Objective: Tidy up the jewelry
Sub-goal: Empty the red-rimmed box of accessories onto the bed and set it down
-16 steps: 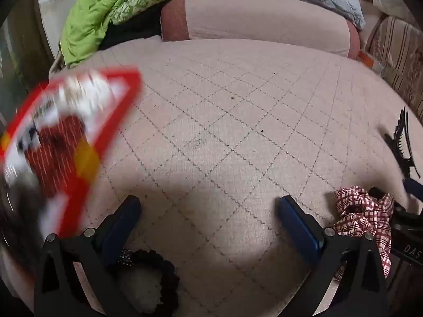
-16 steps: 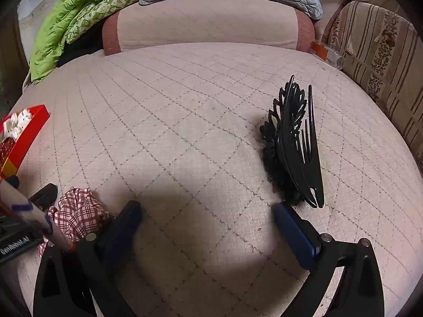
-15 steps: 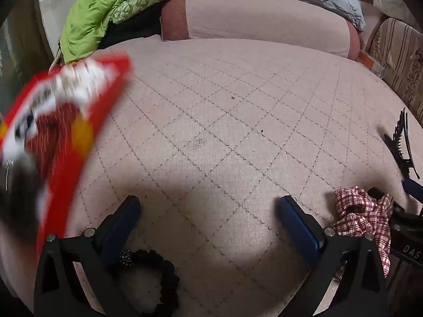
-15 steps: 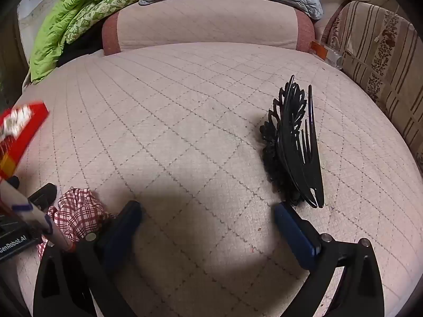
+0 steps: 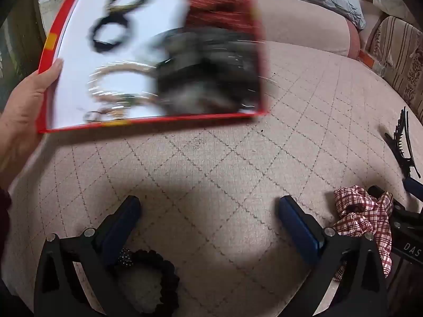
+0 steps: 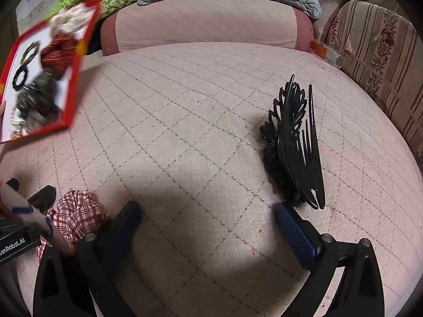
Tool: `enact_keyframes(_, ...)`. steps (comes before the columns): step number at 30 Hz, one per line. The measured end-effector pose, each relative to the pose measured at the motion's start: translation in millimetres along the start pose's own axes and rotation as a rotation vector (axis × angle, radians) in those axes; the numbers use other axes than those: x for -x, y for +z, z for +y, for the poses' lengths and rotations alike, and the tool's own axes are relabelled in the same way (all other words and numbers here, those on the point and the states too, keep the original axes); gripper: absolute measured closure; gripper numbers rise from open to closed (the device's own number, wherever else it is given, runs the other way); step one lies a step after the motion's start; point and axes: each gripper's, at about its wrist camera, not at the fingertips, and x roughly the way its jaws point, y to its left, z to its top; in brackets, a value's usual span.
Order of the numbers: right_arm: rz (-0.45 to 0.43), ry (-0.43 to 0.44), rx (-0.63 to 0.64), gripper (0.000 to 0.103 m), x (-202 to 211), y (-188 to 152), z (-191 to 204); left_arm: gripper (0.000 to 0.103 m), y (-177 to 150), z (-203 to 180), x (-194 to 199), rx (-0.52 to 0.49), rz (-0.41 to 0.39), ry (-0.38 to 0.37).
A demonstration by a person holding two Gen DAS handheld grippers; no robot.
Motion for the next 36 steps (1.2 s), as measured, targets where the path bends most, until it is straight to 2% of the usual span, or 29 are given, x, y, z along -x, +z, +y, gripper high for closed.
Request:
enact_keyframes(21, 0.011, -0.002, -0.012, 0.0, 0.5, -1.7, 1.8, 0.0, -1.8, -6.9, -2.2, 0.001, 0.002, -0.003)
enact_keyframes(25, 0.023, -0.004, -0.027, 0.001, 2.5, 3.1, -2.8, 0.0, -2.1, 1.9, -1.6, 0.007, 0.002, -0.011)
enact_keyframes(32, -0.079, -0.057, -0.114, 0.001, 45.7, 8.4, -22.9, 0.0, -1.5, 5.9, -0.7, 0.004, 0.001, -0.009)
enact_keyframes(34, -0.12, -0.095, -0.12, 0.001, 62.1, 7.2, -24.2, 0.0, -1.2, 7.5, -0.9, 0.005, 0.001, -0.01)
enact_keyframes(36, -0.174, -0.081, -0.141, 0.001, 81.4, 5.4, -26.5, 0.0, -1.0, 7.1, -1.7, 0.005, 0.001, -0.01)
